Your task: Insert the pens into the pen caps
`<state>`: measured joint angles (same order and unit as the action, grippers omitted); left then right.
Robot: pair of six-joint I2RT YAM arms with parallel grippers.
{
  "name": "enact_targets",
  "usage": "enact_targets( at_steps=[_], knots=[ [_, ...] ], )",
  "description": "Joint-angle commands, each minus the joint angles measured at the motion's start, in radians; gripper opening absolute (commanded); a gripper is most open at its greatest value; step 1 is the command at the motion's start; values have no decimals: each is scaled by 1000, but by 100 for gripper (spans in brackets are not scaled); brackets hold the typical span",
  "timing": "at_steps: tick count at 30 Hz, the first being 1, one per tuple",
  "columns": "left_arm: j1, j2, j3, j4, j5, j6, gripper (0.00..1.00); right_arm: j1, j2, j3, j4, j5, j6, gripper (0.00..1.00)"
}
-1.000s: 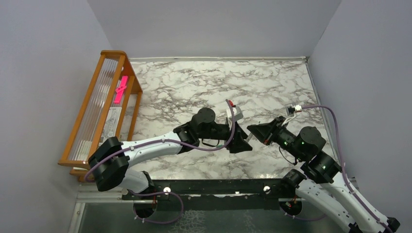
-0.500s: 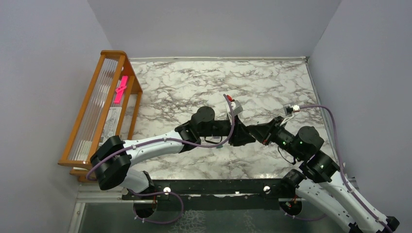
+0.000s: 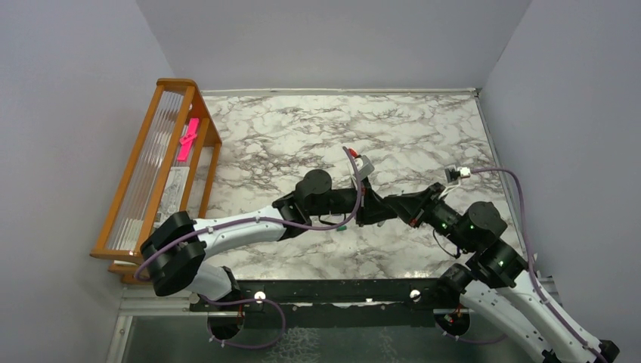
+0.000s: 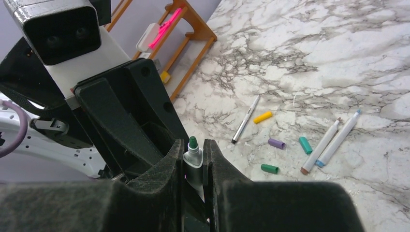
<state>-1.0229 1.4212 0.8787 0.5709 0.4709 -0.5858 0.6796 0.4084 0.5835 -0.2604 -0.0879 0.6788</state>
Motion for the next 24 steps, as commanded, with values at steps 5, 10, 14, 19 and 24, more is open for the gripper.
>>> enact_targets(
  at_steps=[5,10,14,19,24],
  knots=[
    [17,-89,-107,125,-183,-7,0,6,-85,-49,35,87,39,57],
    [158,-182,-213,129,-89,-57,0,6,-115,-17,-51,251,32,63],
    [221,-303,-312,145,-26,-22,0,6,-58,-12,-93,305,40,54],
    [239,-396,-356,147,60,33,0,5,116,-13,-55,265,12,46],
    [272,-333,-324,145,160,-5,0,5,360,42,-44,293,-34,15]
  ],
)
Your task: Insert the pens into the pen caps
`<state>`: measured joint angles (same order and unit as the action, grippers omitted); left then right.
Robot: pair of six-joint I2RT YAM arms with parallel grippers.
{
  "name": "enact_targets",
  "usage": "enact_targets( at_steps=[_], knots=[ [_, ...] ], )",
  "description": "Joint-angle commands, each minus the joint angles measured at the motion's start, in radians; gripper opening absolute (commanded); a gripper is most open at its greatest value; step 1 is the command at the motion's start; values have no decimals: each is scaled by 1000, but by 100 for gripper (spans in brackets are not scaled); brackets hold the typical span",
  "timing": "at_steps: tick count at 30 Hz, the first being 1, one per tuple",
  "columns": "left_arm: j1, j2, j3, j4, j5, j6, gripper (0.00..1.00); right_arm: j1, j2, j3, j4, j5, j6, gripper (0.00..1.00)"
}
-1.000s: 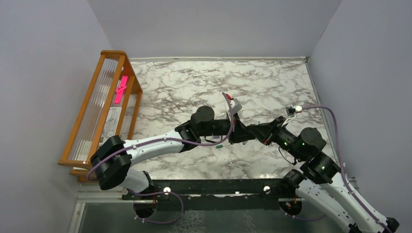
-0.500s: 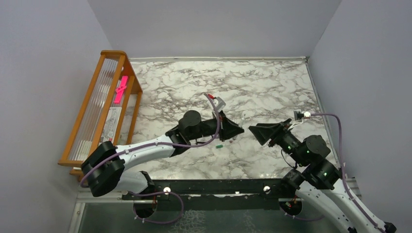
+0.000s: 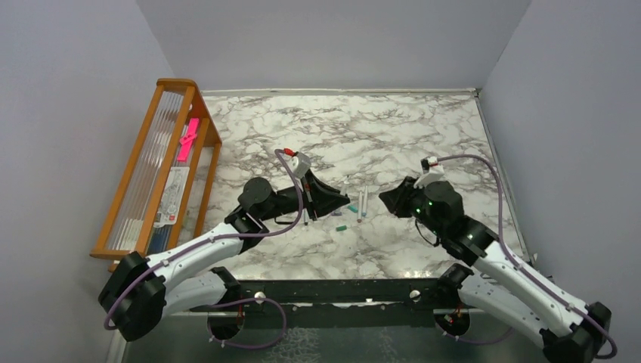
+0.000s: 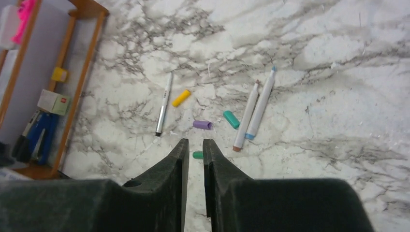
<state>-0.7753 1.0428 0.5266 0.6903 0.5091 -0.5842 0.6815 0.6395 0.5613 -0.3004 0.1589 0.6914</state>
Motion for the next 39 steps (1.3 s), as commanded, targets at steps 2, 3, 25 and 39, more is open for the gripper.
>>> enact_targets(
  at_steps=[2,3,25,39],
  knots=[
    [30,85,50,27,173,-24,0,4,236,104,-17,38,-79,6],
    [30,103,54,42,208,-37,0,4,306,125,-27,26,-90,5],
    [260,452,-141,1071,262,-649,0,83,743,249,85,-141,-308,37],
    [260,230,-169,682,238,-401,0,82,990,390,36,-61,-359,40]
  ],
)
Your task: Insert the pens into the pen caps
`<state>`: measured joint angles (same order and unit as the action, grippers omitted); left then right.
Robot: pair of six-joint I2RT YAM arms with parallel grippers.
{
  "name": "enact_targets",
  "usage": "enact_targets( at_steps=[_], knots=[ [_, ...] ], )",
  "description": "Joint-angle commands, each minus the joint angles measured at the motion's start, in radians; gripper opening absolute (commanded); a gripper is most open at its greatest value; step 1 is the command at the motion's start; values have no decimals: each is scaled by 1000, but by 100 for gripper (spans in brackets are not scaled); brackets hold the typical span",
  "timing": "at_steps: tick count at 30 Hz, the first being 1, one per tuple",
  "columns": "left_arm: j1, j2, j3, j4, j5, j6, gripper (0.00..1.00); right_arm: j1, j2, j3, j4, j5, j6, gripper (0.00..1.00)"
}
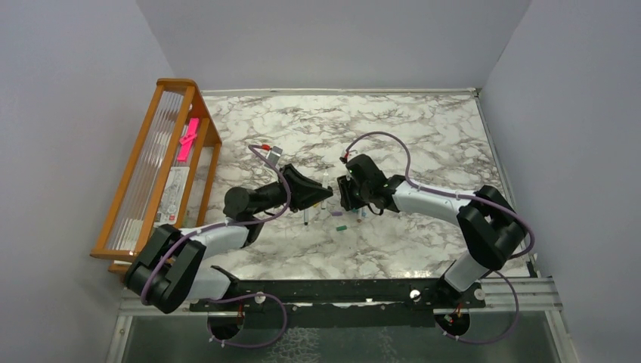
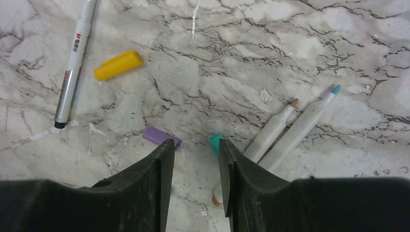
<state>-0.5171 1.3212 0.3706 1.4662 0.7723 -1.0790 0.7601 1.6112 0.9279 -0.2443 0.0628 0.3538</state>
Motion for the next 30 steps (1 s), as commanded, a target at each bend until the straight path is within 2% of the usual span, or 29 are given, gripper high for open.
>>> enact_targets(
  at_steps=[1,11,16,30],
  knots=[
    [1,-58,-15,-111,-30,105,0,4,17,17,-15,27,-25,40],
    [1,-51,-22,-129,-31,114,0,7,11,-40,-16,15,-22,40],
    [2,-45,-21,-123,-31,112,0,11,9,-62,-14,20,-14,45],
    [0,-51,-34,-107,-29,100,0,34,-6,-84,20,-39,27,46]
  ],
)
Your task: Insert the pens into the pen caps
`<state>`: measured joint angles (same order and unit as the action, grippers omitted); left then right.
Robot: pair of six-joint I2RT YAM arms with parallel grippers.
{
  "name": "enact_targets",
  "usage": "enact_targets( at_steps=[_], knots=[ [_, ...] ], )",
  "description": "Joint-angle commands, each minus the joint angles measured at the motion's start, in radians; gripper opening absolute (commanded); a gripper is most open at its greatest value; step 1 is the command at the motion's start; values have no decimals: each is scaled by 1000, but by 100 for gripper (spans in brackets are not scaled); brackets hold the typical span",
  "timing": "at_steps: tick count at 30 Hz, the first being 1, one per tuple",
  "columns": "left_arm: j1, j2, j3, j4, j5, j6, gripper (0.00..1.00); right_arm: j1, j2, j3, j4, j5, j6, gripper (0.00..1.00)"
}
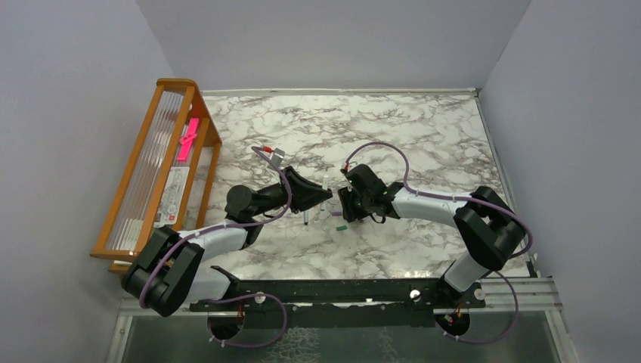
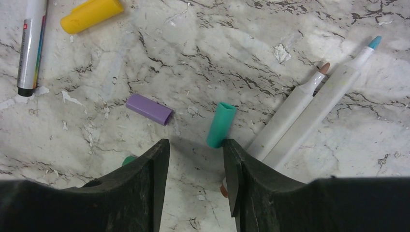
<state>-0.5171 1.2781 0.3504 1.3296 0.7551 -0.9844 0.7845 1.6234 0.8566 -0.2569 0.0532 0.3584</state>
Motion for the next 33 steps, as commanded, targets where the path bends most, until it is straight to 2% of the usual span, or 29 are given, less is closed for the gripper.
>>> enact_targets(
  at_steps=[1,10,13,15,19,25,33],
  knots=[
    [0,-8,-16,28,-12,6,0,10,-23,-13,32,-23,26,46],
    [-1,-2,-17,27,-14,6,0,10,11,38,-25,69,45,41],
    [0,0,-15,28,-13,4,0,12,29,54,-43,89,57,29],
    [1,1,-17,28,-14,6,0,13,28,53,-47,96,60,26],
    [0,10,-15,28,-14,6,0,14,27,51,-66,129,58,26],
    [0,16,-11,29,-12,6,0,13,35,67,-120,203,54,35],
    [0,18,-14,33,-10,3,0,14,64,92,-138,256,66,38]
  ],
)
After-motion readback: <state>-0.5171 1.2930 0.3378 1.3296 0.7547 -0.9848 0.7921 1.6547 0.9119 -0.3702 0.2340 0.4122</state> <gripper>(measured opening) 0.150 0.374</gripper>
